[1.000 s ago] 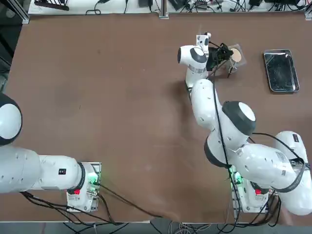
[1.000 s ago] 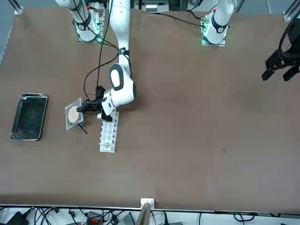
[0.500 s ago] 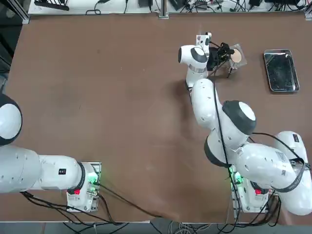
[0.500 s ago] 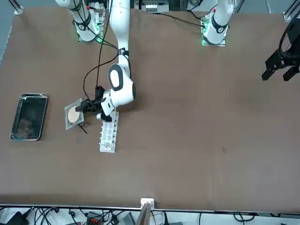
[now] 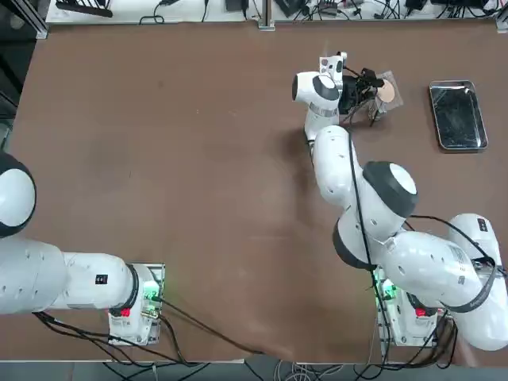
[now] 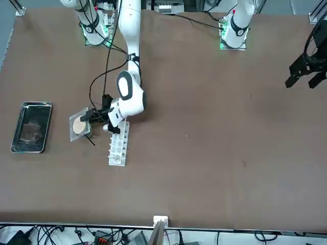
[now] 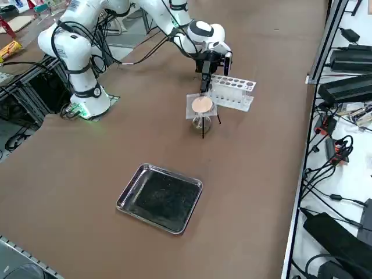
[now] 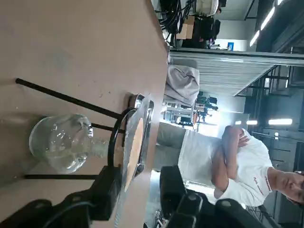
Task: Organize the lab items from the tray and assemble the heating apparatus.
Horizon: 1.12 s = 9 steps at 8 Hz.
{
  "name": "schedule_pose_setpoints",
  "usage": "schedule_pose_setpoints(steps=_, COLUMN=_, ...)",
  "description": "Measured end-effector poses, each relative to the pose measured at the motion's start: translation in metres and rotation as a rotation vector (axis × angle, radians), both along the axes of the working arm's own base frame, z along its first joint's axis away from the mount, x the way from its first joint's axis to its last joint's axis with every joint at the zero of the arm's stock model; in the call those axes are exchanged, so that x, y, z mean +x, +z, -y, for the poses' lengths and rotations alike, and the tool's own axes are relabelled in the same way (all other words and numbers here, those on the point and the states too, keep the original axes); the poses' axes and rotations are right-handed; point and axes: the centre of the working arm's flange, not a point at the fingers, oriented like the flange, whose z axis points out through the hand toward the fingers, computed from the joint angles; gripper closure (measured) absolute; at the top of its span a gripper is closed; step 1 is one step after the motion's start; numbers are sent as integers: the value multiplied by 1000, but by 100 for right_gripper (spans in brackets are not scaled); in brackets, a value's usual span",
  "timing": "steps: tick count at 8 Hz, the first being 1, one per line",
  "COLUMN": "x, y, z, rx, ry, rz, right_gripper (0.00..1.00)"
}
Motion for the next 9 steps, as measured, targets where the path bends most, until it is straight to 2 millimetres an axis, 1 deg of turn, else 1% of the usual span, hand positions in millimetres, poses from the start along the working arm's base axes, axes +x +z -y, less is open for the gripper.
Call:
schedule_pose_setpoints(steps=1, x=0, y=0, z=0, rx=0, ry=0, rz=0, right_gripper=46)
schedule_pose_setpoints(steps=2, x=0, y=0, z=0, rx=0, ry=1, rz=0, right_gripper=41)
schedule_pose_setpoints(steps=4, x=1, y=0, z=2, rx=1, ry=-2, rz=0, right_gripper=7)
schedule_pose_setpoints(steps=5, x=1, y=0, z=2, rx=1, ry=-2, rz=0, right_gripper=0)
schedule_pose_setpoints(steps=7, x=2, y=1, z=1, rx=4, ry=0, rz=2, right_gripper=0)
schedule_pose_setpoints(steps=9, x=5, y=3, z=-6, rx=12, ry=12, rz=9, right_gripper=0)
